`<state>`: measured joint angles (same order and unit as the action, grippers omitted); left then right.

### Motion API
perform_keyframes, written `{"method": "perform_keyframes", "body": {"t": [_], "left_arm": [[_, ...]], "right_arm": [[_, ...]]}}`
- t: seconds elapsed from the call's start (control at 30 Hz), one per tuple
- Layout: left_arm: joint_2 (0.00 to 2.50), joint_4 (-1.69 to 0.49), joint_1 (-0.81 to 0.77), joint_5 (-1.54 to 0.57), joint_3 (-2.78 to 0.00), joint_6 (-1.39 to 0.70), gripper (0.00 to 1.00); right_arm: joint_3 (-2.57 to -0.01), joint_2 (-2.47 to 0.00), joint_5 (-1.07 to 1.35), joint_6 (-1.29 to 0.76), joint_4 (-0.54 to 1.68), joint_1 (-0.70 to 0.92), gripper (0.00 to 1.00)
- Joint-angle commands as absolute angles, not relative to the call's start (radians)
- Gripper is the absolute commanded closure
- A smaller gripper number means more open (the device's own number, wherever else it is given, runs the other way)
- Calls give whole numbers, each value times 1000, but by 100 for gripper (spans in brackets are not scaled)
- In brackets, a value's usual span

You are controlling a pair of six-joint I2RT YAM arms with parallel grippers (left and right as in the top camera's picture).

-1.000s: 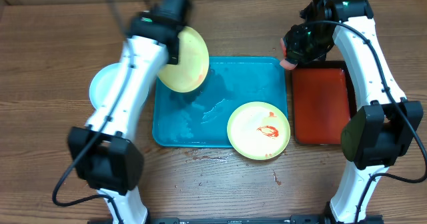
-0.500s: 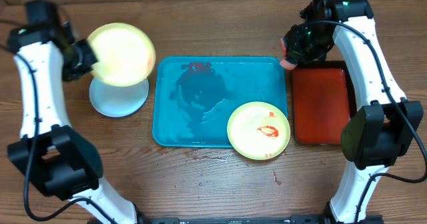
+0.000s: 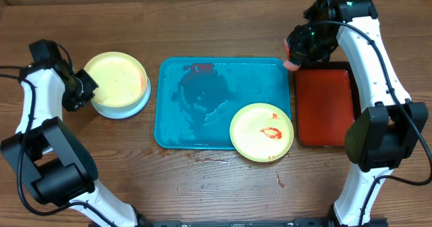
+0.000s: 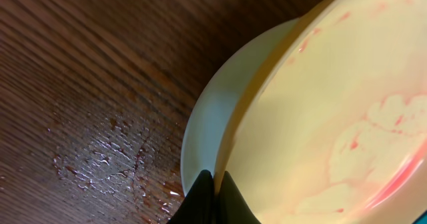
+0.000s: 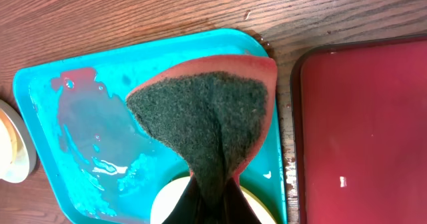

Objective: Clean dirty plates on tray and stack at the side
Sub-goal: 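Carry the yellow plate left and stack it on the white plate, then move the left gripper to the second yellow plate's rim on the tray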

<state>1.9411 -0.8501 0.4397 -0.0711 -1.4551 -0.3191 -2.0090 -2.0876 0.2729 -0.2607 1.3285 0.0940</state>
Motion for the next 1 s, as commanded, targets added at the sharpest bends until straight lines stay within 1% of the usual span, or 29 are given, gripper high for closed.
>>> {"method": "perform_keyframes", "body": {"t": [0.0,0.03,0.07,0.13,0.2,0.23,0.33,0.43,0.6,0.73,0.9,0.97], "left_arm": [[1920,-825,445,-71,-1417,-345,96],[1920,-822,445,-71,-1414,-345,95],[1920,-822,445,-71,-1414,-345,89],[1920,-822,445,-72,-1415,-345,72],[1920,-828,445,-80,-1417,-344,60],[1920,-834,445,-94,-1418,-341,58],[1920,-867,444,-168,-1443,-278,58],[1918,-930,429,-177,-1496,-241,58],[1918,-1052,345,-182,-1615,-171,57],[1918,-1092,218,-259,-1668,-92,53],[1922,-1059,15,-422,-1672,-15,41],[1927,-1046,-78,-466,-1672,2,38]], "right_arm": [[-2018,-2077,270,-255,1327,96,96],[-2018,-2077,270,-255,1328,96,96],[-2018,-2077,270,-255,1328,96,96],[-2018,-2077,270,-255,1330,96,96],[-2018,-2077,270,-255,1330,96,96],[-2018,-2077,270,-257,1331,96,96],[-2018,-2077,270,-258,1335,96,96],[-2018,-2077,270,-258,1338,96,96],[-2018,-2077,270,-258,1338,96,96],[-2018,-2077,270,-258,1338,96,96],[-2018,-2077,270,-258,1338,96,96],[-2018,-2077,270,-258,1338,96,96]]}}
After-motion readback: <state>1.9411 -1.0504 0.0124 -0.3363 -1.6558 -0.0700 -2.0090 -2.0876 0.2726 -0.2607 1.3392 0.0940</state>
